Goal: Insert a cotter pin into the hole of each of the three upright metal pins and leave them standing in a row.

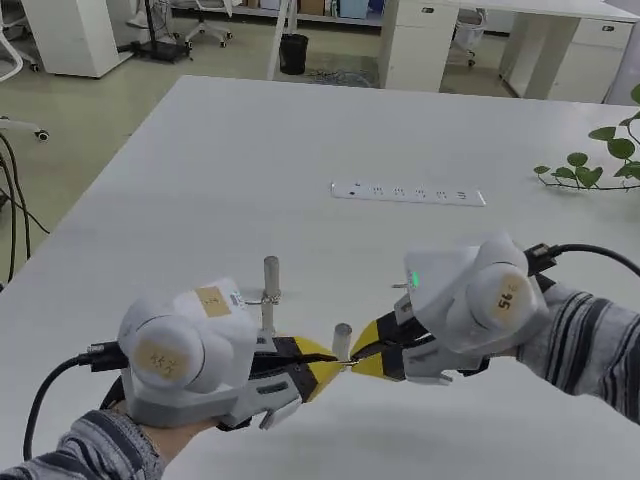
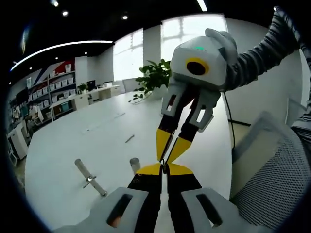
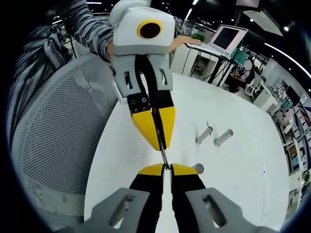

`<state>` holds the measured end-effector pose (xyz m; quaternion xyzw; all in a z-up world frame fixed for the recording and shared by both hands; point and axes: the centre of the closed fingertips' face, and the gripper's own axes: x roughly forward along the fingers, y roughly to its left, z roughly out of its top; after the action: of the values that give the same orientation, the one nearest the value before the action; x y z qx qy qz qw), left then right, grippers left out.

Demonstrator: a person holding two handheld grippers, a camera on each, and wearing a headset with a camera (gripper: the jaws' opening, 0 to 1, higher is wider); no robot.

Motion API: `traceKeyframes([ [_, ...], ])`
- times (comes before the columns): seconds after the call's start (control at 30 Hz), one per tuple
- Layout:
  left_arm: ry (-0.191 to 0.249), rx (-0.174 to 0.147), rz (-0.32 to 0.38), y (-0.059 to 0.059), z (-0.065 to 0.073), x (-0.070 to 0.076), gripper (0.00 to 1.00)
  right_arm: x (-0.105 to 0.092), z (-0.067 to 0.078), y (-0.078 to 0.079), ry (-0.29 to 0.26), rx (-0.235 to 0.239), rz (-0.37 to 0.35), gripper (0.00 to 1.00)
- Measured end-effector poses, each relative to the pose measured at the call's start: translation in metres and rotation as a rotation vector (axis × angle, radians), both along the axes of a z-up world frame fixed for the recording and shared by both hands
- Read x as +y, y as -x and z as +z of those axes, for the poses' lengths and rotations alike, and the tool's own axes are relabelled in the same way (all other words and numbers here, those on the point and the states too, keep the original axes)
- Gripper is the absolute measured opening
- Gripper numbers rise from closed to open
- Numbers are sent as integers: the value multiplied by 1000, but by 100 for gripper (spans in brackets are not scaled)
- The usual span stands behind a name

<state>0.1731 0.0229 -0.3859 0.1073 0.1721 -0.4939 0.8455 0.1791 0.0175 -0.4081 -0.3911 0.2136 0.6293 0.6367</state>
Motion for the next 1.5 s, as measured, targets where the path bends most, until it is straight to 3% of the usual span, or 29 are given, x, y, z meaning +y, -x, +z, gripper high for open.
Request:
traceKeyframes([
  [0.3, -30, -4, -20, 4, -4, 3, 0, -1, -1, 5, 21, 15, 14, 0],
  [0.53, -23, -4, 3, 3, -6, 3, 1, -2, -2, 9, 41, -9, 47, 0],
  [0.67, 0, 2, 28, 0, -5, 1, 7, -5, -4, 7, 61, -20, 45, 0],
  [1.0, 22, 1, 128, -17, -13, 1, 23, -20, -9, -17, 105, -34, -73, 0],
  [1.23, 48, 15, 217, -30, -20, 5, 27, -35, -19, -33, 159, -48, -132, 0],
  [1.5, 36, 24, 290, -46, -32, 7, 28, -49, -33, -46, 186, -35, -202, 0],
])
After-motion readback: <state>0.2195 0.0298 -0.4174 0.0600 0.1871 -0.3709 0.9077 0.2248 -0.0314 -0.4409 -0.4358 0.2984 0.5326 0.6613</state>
